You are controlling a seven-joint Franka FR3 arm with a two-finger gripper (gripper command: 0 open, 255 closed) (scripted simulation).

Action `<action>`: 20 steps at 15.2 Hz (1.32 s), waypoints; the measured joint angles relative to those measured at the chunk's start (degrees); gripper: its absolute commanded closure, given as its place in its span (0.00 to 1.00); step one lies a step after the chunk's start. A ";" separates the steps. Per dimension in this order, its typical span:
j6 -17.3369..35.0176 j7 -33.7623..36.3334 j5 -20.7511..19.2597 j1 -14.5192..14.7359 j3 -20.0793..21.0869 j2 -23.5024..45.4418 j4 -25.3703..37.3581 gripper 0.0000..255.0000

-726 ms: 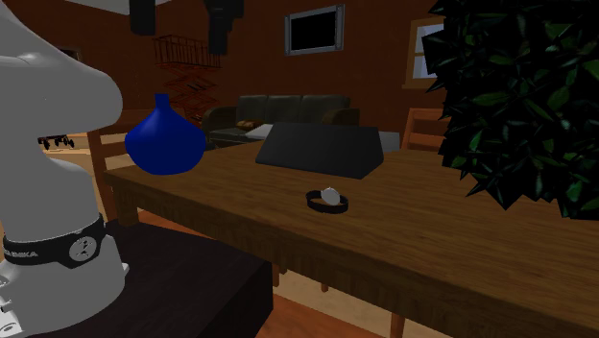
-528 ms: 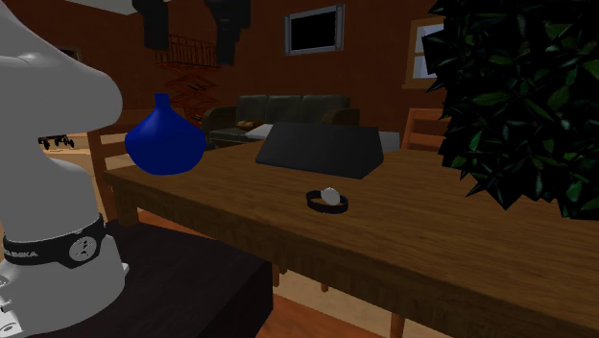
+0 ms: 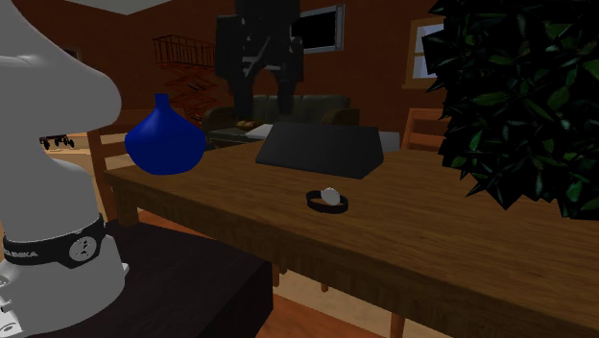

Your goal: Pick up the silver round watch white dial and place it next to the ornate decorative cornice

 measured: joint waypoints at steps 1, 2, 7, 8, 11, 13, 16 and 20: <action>2.07 1.10 0.75 0.23 0.84 1.81 0.25 0.00; 3.92 2.06 1.44 0.47 1.56 3.11 0.21 0.00; 14.35 7.32 4.56 1.78 5.72 10.66 -0.06 0.00; 16.04 8.46 4.82 1.87 6.53 12.69 0.88 0.00; 21.24 10.97 5.39 2.11 8.35 17.61 1.99 0.00; 22.99 11.60 5.57 2.29 8.91 18.76 1.70 0.00; 25.59 11.85 5.64 2.39 9.38 20.37 0.79 0.00; 28.38 11.95 5.57 2.40 9.79 22.27 -0.09 0.00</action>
